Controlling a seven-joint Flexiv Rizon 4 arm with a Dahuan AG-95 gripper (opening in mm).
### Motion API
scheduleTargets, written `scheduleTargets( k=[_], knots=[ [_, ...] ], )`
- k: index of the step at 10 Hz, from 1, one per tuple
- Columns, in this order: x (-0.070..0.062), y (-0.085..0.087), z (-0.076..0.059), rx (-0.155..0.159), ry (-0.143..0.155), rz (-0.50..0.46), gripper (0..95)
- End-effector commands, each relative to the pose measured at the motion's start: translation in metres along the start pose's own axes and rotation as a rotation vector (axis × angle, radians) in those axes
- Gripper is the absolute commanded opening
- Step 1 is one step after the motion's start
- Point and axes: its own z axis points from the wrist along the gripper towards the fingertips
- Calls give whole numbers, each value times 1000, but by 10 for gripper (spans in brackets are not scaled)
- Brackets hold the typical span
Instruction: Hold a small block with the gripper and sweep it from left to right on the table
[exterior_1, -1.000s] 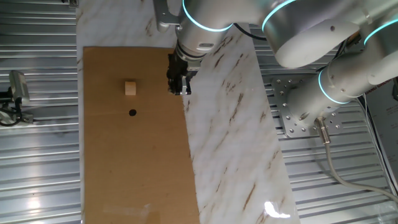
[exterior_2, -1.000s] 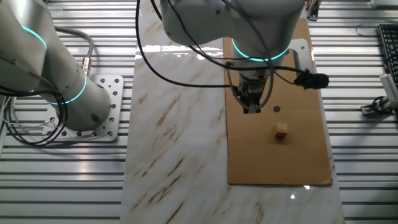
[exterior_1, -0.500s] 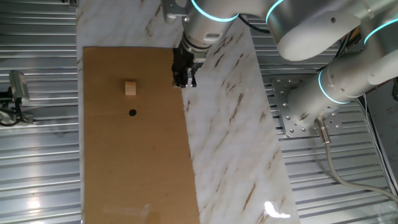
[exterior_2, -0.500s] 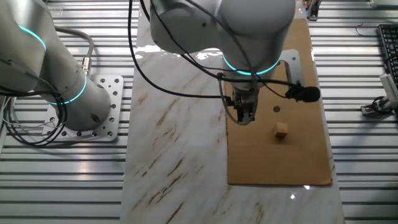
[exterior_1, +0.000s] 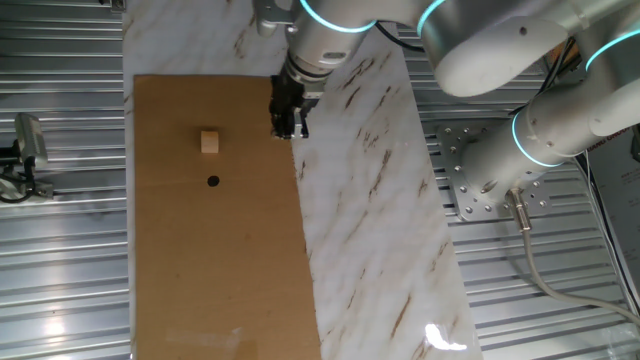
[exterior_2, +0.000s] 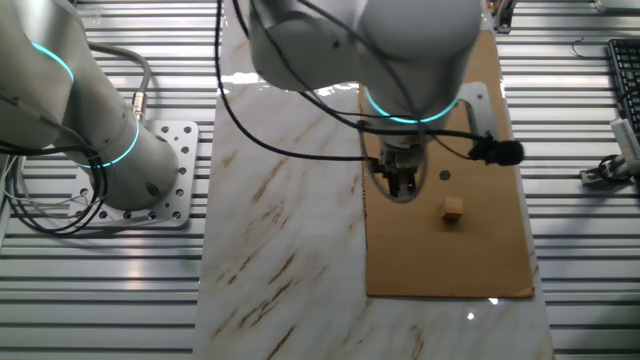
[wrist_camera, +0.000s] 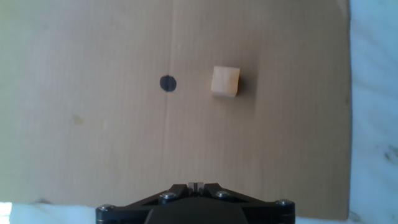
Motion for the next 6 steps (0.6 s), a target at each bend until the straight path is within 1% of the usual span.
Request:
scheduleTargets(
  k=[1, 3, 4, 6],
  knots=[
    [-2, -2, -3, 4, 4, -2, 0],
    [-8, -6, -6, 12, 4, -12, 0],
    [-12, -7, -8, 11, 7, -19, 0],
    [-27, -11, -15, 12, 14, -27, 0]
  ],
)
